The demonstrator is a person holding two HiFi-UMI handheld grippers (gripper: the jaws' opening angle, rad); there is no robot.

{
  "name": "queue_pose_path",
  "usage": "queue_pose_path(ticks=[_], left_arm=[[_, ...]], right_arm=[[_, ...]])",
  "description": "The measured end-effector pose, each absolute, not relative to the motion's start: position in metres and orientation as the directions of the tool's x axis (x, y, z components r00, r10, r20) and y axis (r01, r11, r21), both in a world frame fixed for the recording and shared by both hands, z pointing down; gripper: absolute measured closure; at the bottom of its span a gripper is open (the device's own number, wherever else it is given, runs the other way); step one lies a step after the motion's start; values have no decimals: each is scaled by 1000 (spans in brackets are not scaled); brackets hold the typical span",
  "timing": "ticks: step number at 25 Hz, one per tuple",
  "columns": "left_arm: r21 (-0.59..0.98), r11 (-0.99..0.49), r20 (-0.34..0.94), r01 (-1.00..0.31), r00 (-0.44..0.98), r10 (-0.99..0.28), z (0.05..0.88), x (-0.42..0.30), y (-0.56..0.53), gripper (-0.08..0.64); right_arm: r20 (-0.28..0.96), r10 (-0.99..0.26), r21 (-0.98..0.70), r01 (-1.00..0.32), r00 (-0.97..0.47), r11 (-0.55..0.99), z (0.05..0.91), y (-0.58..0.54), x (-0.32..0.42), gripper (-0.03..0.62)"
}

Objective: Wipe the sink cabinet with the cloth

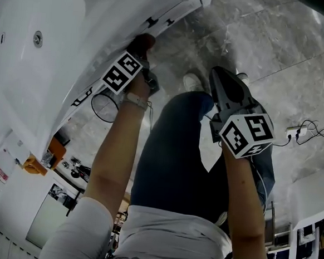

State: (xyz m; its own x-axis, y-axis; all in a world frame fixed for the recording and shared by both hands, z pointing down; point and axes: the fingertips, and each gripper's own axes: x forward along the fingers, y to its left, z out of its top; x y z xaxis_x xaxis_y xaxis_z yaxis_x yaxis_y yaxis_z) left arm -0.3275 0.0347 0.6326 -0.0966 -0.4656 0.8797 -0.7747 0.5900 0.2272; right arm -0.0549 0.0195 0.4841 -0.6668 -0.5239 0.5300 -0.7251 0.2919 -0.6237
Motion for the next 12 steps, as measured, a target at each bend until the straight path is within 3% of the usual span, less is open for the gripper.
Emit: queue_pose_path(ticks=[12], left_arm=[[286,533,855,-796,-39,-518,615,-297,3,500]], right_arm=[[546,-553,-614,-750,-629,248,483,26,-47,554]])
